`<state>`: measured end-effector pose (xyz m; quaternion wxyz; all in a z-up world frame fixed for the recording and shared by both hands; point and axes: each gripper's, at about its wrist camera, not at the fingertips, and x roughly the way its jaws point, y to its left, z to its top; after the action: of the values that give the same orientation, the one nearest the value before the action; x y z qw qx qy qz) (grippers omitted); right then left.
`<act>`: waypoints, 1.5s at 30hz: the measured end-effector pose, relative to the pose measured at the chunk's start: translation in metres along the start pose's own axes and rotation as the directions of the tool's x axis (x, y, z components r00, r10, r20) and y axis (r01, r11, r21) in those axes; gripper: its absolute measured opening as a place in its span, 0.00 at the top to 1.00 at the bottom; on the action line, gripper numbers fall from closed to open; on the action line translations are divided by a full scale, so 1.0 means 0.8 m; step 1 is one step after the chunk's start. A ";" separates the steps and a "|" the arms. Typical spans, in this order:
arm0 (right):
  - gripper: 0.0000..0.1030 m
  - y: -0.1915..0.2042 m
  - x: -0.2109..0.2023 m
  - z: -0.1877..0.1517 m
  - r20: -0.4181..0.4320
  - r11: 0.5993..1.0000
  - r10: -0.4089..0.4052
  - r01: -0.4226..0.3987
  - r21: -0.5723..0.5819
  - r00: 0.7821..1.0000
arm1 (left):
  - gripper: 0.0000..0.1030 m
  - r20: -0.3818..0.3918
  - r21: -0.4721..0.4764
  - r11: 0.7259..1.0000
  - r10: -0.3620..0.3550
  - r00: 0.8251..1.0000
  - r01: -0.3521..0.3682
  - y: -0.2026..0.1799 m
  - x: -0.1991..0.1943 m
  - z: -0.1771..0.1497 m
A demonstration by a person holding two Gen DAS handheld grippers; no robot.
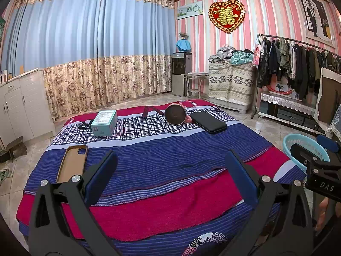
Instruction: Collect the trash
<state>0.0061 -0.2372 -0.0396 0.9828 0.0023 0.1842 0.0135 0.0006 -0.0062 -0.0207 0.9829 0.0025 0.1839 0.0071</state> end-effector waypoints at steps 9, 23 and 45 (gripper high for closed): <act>0.04 -0.001 0.000 0.000 0.000 1.000 0.001 -0.001 0.000 1.000 | 0.05 0.000 0.000 1.000 -0.001 1.000 0.001 0.001 0.000 -0.001; 0.04 -0.002 0.001 0.002 0.002 1.000 -0.001 0.001 0.003 1.000 | 0.05 0.001 -0.003 1.000 0.001 1.000 -0.001 0.004 0.002 0.000; 0.04 -0.003 0.002 0.004 0.006 1.000 -0.003 0.003 0.004 1.000 | 0.05 0.001 -0.002 1.000 0.000 1.000 0.000 0.005 0.002 -0.001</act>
<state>0.0089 -0.2397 -0.0373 0.9834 0.0043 0.1812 0.0117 0.0020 -0.0022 -0.0221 0.9830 0.0013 0.1835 0.0072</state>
